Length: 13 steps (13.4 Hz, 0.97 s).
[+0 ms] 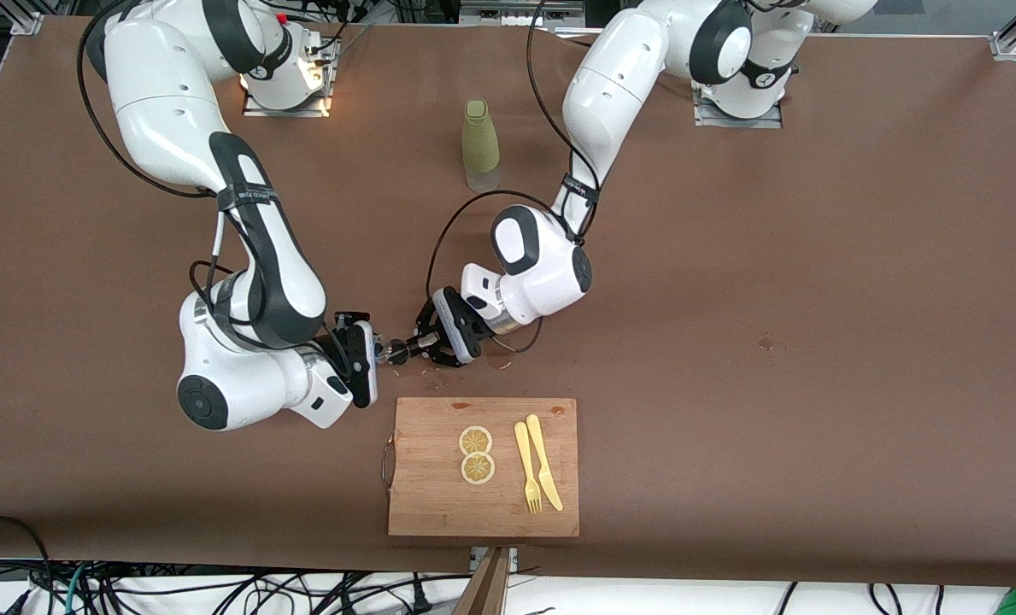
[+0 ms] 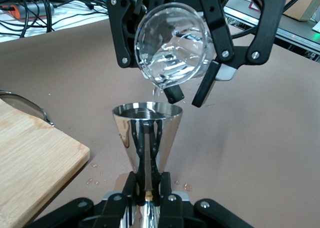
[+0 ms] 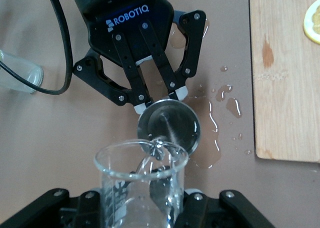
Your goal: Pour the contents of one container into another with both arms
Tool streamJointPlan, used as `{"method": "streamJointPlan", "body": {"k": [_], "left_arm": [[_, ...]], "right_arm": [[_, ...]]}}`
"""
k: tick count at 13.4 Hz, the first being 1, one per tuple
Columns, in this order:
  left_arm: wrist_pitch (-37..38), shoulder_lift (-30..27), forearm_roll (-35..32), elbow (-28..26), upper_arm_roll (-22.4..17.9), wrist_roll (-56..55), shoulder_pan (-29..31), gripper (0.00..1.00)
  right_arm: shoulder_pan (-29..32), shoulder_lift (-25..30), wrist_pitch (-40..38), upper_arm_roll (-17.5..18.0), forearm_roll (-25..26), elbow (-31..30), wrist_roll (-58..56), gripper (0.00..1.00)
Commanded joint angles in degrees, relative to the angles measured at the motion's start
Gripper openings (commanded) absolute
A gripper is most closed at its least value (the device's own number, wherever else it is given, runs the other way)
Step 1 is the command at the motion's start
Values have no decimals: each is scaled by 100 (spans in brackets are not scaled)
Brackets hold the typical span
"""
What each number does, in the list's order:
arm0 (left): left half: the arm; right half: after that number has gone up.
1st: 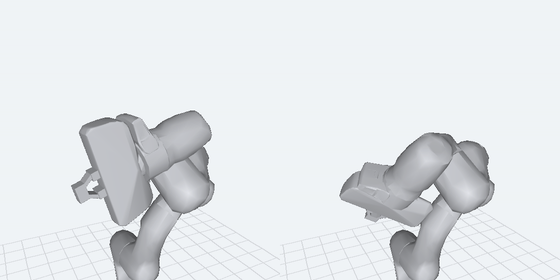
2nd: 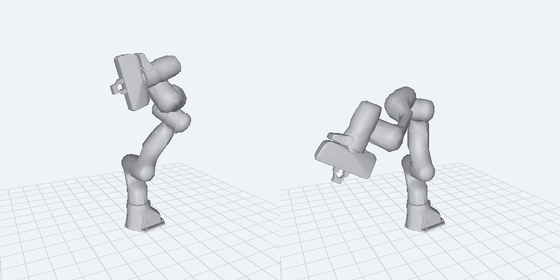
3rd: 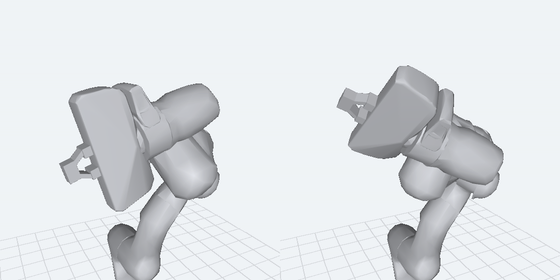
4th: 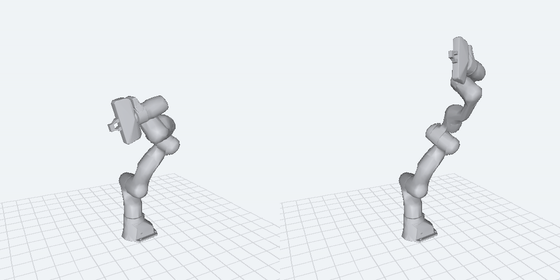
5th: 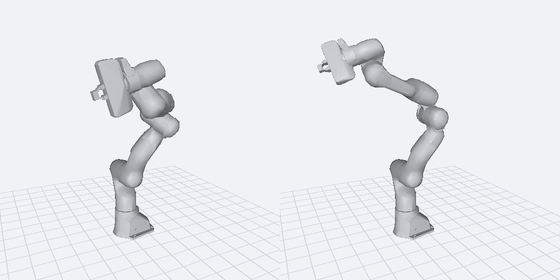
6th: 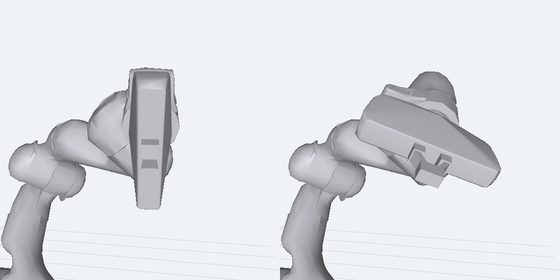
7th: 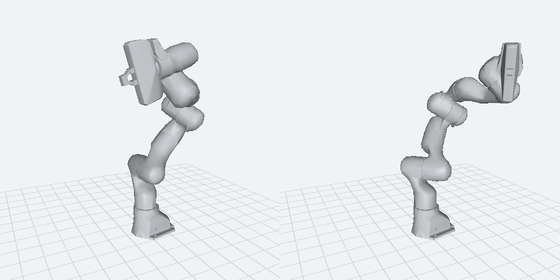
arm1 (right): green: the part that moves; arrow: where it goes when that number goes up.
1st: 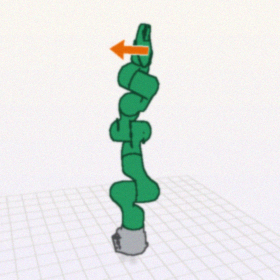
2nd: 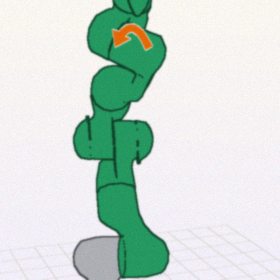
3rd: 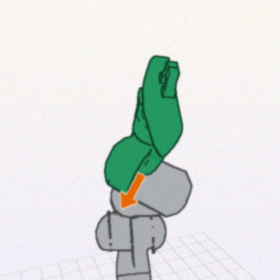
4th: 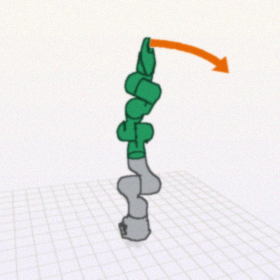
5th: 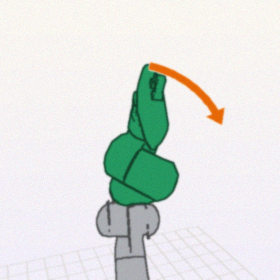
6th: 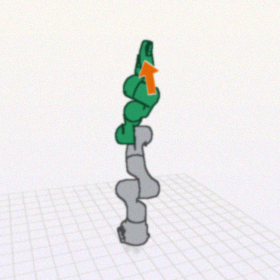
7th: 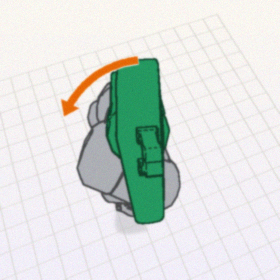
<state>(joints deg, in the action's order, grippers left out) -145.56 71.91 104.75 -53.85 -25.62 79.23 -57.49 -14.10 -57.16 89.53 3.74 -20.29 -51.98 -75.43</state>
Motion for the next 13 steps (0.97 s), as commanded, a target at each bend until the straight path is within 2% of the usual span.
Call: {"method": "streamJointPlan", "body": {"k": [1, 13], "left_arm": [[-78, 140, 98, 234, -119, -118, -34, 0], [-78, 140, 98, 234, -119, -110, -34, 0]], "right_arm": [[-75, 152, -156, 39, 323, 13, 248, 23], [-128, 135, -165, 48, 447, 13, 196, 24]]}}
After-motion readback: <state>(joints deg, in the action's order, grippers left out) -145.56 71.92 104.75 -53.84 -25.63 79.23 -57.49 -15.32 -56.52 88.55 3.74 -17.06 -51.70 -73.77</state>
